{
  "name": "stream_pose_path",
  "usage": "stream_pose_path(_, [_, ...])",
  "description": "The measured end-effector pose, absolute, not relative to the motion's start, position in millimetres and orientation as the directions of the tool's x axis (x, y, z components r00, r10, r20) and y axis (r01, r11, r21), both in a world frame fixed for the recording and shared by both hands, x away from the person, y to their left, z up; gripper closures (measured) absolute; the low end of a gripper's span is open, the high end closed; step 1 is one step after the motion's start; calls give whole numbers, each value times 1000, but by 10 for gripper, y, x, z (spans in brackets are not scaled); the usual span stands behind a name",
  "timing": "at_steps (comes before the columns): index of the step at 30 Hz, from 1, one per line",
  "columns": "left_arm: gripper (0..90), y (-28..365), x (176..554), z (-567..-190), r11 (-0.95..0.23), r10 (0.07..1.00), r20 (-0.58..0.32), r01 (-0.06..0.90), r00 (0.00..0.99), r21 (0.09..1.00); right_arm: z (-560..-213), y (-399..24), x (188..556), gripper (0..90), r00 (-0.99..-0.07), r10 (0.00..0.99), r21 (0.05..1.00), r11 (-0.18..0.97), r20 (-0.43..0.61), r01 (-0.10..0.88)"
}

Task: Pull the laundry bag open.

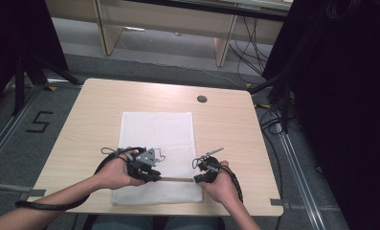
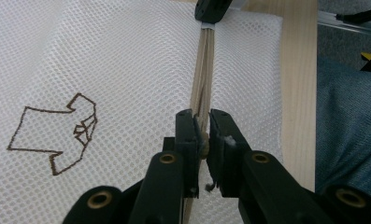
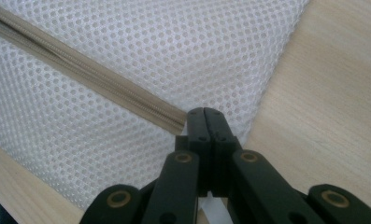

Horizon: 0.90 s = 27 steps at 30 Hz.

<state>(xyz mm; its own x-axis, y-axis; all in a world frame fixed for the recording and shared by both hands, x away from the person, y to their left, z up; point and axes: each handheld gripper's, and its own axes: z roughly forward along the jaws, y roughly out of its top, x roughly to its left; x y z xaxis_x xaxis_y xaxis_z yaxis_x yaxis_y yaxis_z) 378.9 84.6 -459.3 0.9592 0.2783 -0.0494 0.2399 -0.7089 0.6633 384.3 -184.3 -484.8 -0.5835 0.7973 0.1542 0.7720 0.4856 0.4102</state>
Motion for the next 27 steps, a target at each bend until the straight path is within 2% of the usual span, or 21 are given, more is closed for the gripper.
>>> stream_pose_path(13, [819,942,3776,-4600,-712,281,-47,241,959,660,-4846,-1834,3840,900,-588,795,412,492,147,767])
stream_pose_path(15, [819,957,3761,-4610,-689,296,-70,264,952,675,-4845,-1834,3840,900,-587,796,411,491,147,768])
stream_pose_path(16, [819,974,3773,-4604,-705,279,-52,242,959,667,-4845,-1834,3840,900,-588,795,411,491,148,768])
stream_pose_path(27, [819,1124,3745,-4601,-687,313,-74,280,947,671,-4846,-1834,3844,900,-585,797,410,489,149,770])
